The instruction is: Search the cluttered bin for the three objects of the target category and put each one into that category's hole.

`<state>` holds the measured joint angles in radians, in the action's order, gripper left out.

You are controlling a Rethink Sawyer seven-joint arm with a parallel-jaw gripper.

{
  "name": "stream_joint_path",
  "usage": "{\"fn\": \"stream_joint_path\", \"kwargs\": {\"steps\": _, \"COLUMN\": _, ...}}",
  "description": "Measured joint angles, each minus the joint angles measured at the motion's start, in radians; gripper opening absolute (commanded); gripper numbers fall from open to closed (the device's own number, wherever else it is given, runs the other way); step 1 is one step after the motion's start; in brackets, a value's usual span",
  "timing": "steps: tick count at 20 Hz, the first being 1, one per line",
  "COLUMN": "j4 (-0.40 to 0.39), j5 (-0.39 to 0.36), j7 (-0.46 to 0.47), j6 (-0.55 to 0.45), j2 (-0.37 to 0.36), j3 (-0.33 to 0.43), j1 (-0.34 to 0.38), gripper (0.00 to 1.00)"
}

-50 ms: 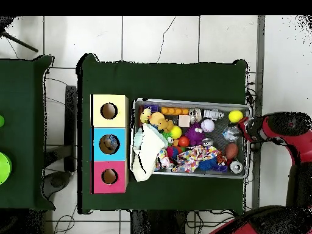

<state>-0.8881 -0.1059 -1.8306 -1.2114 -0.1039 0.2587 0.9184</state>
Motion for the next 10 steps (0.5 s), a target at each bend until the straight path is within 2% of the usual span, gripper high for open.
{"fn": "stream_joint_path", "kwargs": {"steps": 7, "j4": -0.008, "j5": 0.001, "j7": 0.0, "j6": 0.019, "j2": -0.005, "j3": -0.015, "j1": -0.01, "gripper": 1.0}}
{"fn": "stream_joint_path", "kwargs": {"steps": 10, "j4": -0.039, "j5": 0.001, "j7": -0.001, "j6": 0.068, "j2": -0.024, "j3": -0.04, "j1": -0.029, "gripper": 1.0}}
